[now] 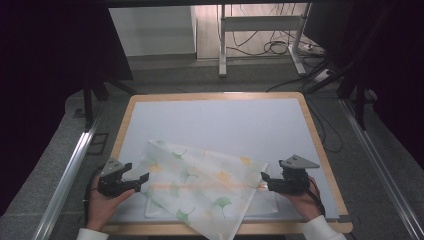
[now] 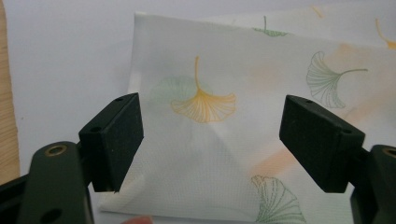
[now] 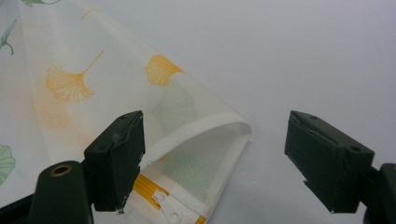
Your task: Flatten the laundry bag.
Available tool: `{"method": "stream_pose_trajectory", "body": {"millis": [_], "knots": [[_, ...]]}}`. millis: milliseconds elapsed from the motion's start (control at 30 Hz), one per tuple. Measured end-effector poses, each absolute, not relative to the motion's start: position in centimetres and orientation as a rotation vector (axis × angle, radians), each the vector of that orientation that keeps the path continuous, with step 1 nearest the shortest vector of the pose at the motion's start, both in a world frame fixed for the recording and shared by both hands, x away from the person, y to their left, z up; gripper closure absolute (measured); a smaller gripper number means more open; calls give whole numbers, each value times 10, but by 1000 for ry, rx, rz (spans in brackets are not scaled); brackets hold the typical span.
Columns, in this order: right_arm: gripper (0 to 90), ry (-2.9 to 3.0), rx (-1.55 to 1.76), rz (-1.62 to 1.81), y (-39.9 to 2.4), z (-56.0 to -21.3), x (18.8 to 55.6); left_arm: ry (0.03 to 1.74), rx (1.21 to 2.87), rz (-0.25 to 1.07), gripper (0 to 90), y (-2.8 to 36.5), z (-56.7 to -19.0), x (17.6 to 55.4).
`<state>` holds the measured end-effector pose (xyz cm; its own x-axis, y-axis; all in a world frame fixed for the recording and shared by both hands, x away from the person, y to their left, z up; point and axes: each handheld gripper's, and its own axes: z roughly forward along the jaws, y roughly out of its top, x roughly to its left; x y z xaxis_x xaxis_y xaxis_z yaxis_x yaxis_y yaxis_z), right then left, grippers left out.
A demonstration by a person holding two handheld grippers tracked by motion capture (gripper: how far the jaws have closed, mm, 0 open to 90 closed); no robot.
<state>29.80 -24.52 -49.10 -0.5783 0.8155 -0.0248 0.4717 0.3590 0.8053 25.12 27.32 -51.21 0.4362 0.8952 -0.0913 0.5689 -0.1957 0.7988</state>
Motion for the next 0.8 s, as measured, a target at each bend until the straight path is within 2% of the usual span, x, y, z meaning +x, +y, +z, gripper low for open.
{"method": "stream_pose_trajectory", "body": {"millis": [500,800], "knots": [[222,2241,1064,1119,-231,-481,293,1264,1882,500,212,274,-516,254],[237,2329,971,1156,-196,-465,297,1254,1894,501,212,269,-517,254]]}}
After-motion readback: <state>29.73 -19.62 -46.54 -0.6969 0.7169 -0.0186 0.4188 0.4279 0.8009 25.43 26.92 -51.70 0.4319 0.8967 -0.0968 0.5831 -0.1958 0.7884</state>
